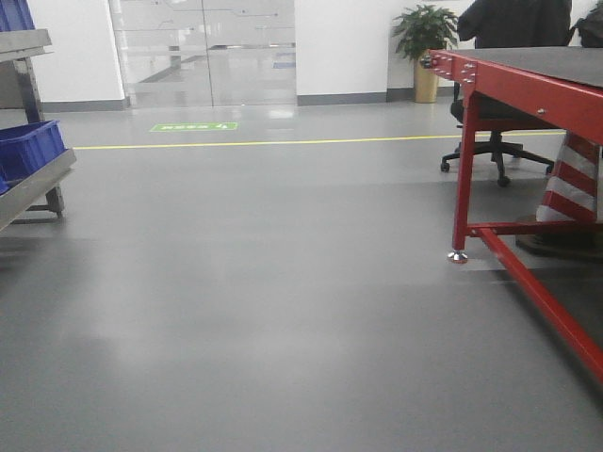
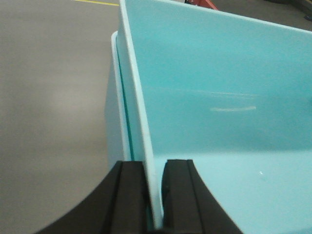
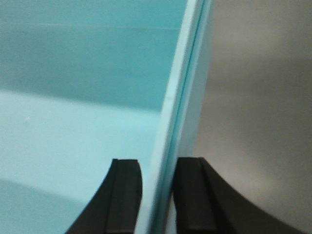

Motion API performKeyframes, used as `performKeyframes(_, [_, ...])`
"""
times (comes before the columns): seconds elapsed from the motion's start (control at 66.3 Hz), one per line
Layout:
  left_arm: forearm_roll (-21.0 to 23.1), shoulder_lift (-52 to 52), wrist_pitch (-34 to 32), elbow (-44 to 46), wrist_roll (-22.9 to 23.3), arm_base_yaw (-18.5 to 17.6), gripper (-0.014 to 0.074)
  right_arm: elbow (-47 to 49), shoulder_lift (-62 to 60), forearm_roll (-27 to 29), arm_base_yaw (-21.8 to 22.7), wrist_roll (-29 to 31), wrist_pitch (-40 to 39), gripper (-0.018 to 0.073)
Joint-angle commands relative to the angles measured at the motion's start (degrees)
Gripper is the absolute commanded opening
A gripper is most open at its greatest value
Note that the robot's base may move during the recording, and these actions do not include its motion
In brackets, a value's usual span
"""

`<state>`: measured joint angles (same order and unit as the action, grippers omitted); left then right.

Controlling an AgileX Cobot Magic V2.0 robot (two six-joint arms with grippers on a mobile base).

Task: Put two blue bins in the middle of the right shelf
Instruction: 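Drive the base along the aisle holding the teal bin in both grippers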

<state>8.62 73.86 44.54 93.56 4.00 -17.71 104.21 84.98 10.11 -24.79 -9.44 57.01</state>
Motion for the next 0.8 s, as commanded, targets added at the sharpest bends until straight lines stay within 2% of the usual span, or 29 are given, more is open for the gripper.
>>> performKeyframes(0.0, [2.7,-0.7,-4.0,0.9,-0.9,-0.4,-0.0111,0.9,-1.0,3.1,-0.3,1.3,-5.3,-0.0153])
performKeyframes(0.785, [2.7,-0.7,-4.0,0.9,-0.9,-0.4,-0.0111,0.9,-1.0,3.1,-0.3,1.3,-5.3,-0.0153])
